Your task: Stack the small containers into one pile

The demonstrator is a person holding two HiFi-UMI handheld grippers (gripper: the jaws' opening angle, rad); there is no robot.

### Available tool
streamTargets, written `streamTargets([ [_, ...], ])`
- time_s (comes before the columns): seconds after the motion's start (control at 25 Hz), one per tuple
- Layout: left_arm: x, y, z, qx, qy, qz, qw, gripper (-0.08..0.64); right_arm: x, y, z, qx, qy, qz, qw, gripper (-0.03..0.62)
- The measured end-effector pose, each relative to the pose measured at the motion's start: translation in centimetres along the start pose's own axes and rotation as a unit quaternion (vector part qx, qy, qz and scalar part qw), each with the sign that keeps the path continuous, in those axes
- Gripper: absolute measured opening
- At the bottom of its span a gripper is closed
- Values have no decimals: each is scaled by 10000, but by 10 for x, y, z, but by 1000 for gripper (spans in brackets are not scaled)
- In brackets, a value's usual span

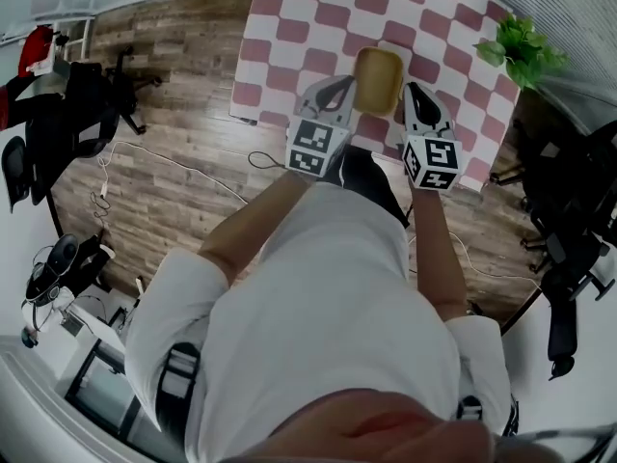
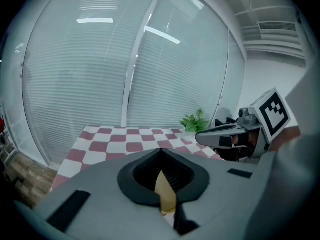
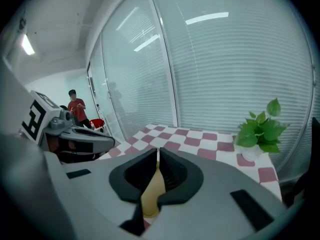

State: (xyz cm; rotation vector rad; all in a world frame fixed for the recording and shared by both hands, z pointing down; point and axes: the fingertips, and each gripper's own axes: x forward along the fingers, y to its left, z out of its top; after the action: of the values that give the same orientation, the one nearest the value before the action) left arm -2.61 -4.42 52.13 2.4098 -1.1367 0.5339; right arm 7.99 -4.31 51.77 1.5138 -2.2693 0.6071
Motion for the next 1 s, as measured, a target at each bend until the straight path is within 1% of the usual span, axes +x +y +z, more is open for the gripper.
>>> streamTargets([
  [0.2,-33,-22,47,-5,-457,-216,9987,34,-40,20,57,-221,-500,219,9983,41],
  [0.36,-55,-39,83,35,-825,-362,9959,34,-66,33,88,-315,-765,362,9959,41],
  [0.48,-69,-50,101,81,-1025,-480,9935,34,-82,44,104,-351,-907,496,9940,41],
  [0.72,-90,-74,124,247,-1294,-706,9888,34,-110,65,131,-500,-1141,745,9894,41],
  [0.84,-100,-81,139,332,-1478,-798,9852,34,-124,73,143,-515,-1282,817,9870,41],
  [1.0,-113,-89,155,336,-1628,-908,9819,34,-138,81,155,-520,-1438,856,9845,41],
])
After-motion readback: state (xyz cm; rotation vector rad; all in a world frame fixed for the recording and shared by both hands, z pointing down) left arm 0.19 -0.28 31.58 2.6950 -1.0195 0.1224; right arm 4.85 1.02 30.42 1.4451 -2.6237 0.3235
